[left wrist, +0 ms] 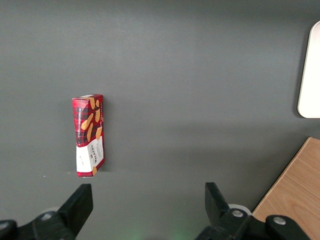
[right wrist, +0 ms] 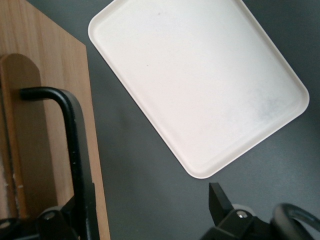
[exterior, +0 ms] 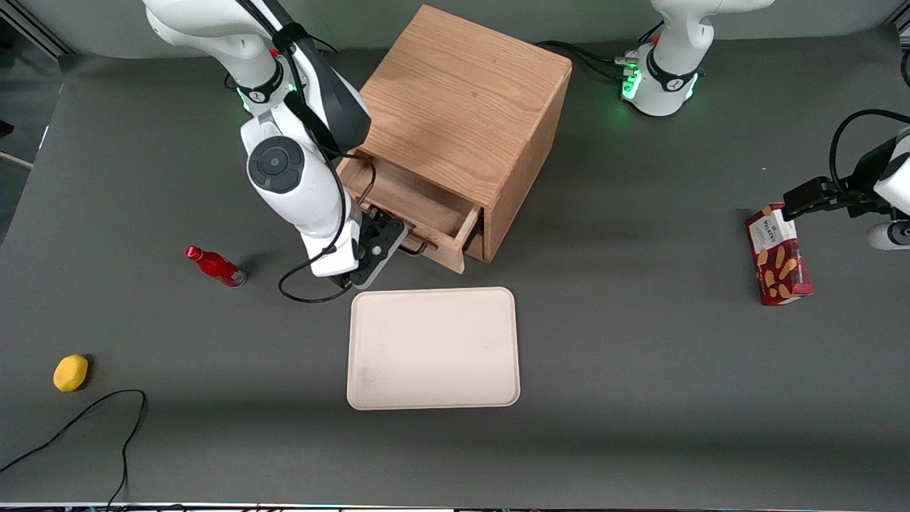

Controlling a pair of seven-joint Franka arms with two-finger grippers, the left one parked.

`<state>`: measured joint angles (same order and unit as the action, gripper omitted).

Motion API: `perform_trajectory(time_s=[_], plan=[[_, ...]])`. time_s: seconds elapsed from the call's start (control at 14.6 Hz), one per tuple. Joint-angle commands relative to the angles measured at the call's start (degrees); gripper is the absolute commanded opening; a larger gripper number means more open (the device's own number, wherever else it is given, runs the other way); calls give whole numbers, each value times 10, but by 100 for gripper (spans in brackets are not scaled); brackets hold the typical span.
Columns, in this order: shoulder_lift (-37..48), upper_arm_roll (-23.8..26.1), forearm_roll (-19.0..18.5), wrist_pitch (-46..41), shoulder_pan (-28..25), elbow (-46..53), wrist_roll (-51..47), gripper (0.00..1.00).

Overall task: Open upper drawer
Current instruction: 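Pull the upper drawer outward from the cabinet with the right gripper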

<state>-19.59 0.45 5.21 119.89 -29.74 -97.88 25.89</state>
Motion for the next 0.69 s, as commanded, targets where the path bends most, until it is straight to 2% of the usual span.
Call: perform_trajectory(time_s=[0.0, 0.62], plan=[[-32, -3, -6, -40, 6, 55, 16, 100], [-48, -10, -6, -60, 21, 85, 44, 100]])
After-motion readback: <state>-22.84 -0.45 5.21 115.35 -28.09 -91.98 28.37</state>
